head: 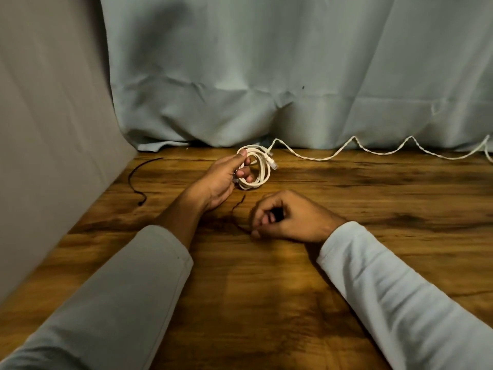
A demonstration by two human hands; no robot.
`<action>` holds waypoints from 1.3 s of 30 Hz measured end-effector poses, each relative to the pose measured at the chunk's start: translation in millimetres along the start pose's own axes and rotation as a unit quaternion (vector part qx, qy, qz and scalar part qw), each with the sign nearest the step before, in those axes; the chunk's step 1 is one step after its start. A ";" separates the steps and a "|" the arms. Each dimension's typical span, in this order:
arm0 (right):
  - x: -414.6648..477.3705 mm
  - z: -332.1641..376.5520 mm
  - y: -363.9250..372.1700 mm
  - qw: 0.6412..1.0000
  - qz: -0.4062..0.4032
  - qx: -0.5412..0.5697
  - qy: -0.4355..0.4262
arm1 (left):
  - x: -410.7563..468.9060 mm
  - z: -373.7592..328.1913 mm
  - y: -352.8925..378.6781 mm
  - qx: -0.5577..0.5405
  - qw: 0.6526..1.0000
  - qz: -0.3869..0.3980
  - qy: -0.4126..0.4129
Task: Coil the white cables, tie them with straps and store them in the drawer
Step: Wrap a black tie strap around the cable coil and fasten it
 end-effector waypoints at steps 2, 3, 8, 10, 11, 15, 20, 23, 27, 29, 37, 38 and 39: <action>-6.4 -12.2 -14.0 0.999 -0.030 -0.006 0.028 | 0.7 0.7 2.6 0.012 1.000 -0.008 0.007; -10.9 -17.3 -21.5 0.998 -0.040 -0.015 0.047 | 0.8 1.3 4.0 0.022 1.000 -0.013 0.010; -29.1 -38.2 -44.7 0.987 -0.101 -0.038 0.122 | 4.5 6.5 10.2 0.079 0.996 -0.040 0.030; -27.2 -39.2 -41.9 0.977 -0.144 -0.075 0.136 | 6.5 8.7 13.9 0.083 0.994 -0.055 0.038; -23.6 -37.9 -38.6 0.972 -0.157 -0.097 0.142 | 6.9 9.5 15.5 0.083 0.994 -0.062 0.043; -0.1 -40.8 -27.9 0.955 -0.185 -0.182 0.142 | 7.7 11.5 21.3 0.092 0.992 -0.066 0.062; 2.2 -31.7 -24.3 0.923 -0.199 -0.272 0.185 | 6.3 11.1 19.7 0.102 0.990 -0.073 0.066; -6.9 -37.3 -31.6 0.951 -0.258 -0.115 0.123 | 5.6 9.2 21.6 0.085 0.990 -0.091 0.073; -14.7 -39.5 -39.3 0.906 -0.326 0.271 0.022 | 6.8 6.6 19.6 0.058 0.988 -0.119 0.079; -17.7 -32.1 -40.2 0.860 -0.328 0.390 -0.011 | 6.8 7.0 19.5 0.053 0.989 -0.116 0.074; -19.2 -30.8 -41.3 0.862 -0.350 0.366 -0.025 | 6.6 13.2 30.0 0.077 0.991 -0.081 0.074; -20.8 -32.5 -43.6 0.878 -0.358 0.319 -0.014 | 6.9 14.1 30.2 0.079 0.991 -0.078 0.076; -22.2 -34.7 -45.6 0.895 -0.367 0.256 -0.001 | 7.5 14.8 29.9 0.080 0.991 -0.076 0.077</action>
Point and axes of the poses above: each hand's wrist, its own x-axis towards the middle knuckle, its own y-axis out of the palm, z = x × y, the point moved 2 cm from there along x, towards the middle knuckle, and after that the axes turned 10 degrees about z, right-handed, at the moved point
